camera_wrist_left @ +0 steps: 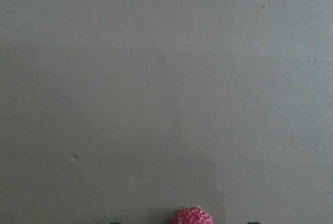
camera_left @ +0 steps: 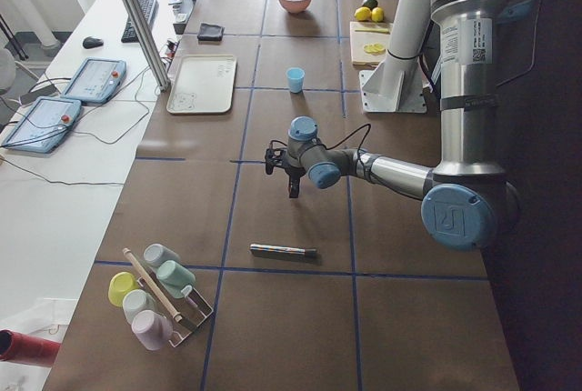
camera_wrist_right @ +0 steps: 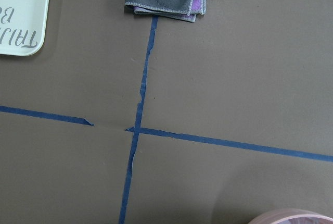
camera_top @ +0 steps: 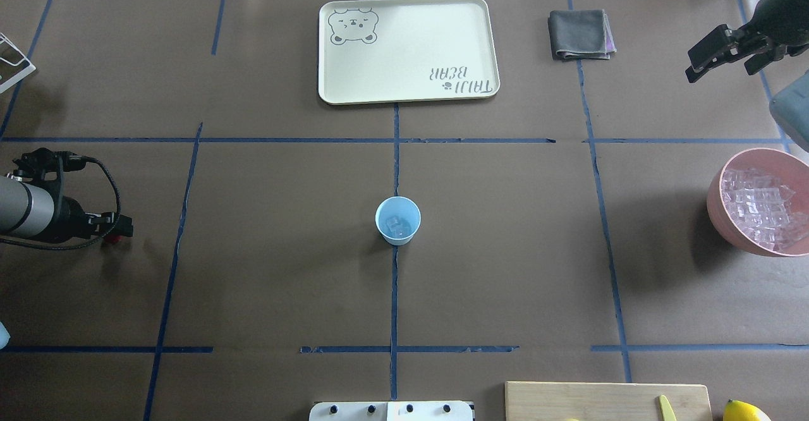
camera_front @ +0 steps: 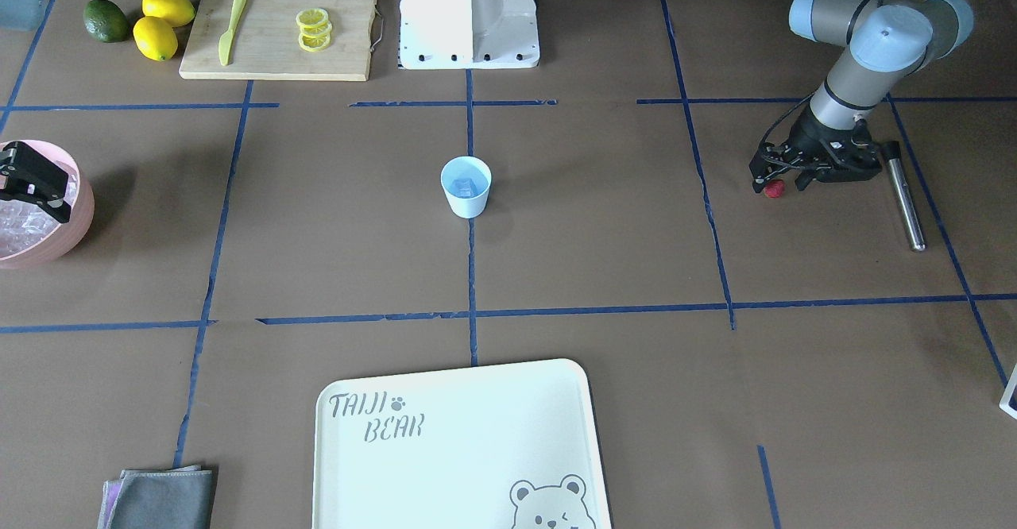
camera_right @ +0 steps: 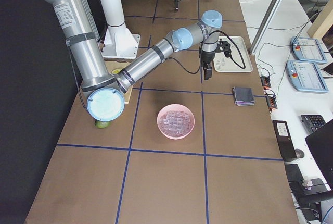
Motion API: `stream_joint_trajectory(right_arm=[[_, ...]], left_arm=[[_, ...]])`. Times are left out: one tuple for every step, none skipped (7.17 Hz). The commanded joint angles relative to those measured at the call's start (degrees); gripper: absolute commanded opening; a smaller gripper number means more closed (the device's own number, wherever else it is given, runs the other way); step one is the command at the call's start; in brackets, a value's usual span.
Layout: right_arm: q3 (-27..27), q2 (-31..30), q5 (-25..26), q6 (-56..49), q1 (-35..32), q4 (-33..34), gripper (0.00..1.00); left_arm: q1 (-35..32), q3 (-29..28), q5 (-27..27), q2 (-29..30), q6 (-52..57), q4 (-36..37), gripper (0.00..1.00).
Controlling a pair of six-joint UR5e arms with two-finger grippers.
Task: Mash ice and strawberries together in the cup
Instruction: 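Lower the left gripper onto the red strawberry and grasp it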
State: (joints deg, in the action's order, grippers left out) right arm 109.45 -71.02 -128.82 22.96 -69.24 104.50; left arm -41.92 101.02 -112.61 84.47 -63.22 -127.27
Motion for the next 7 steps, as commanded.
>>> stream_joint_trajectory(right_arm=[[0.1,0.0,0.0,0.0,0.0,0.0,0.99],[0.1,0.0,0.0,0.0,0.0,0.0,0.99],[0.1,-0.1,-0.1,0.0,0.0,0.0,0.99],[0.6,-0.4,0.0,0.1,0.0,0.0,0.99],[0.9,-0.6,0.0,0.1,0.0,0.0,0.99],[0.9,-0.6,0.1,0.1,0.0,0.0,0.99],[0.9,-0.6,0.1,0.1,0.0,0.0,0.99]], left_arm=[[0.1,-0.1,0.0,0.3,-0.3,0.0,0.73],[0.1,-0.2,0.2,0.3,-0.4,0.0,0.56],[0.1,-0.1,0.2,0.3,-0.4,0.0,0.35],[0.1,-0.1,0.3,0.3,-0.4,0.0,0.2],[0.0,0.7,-0.2,0.2,-0.4,0.1,0.07],[-0.3,4.5,-0.9,-0.2,-0.5,1.1,0.01],[-0.4,10.2,-4.1,0.4,-1.1,7.9,0.0]])
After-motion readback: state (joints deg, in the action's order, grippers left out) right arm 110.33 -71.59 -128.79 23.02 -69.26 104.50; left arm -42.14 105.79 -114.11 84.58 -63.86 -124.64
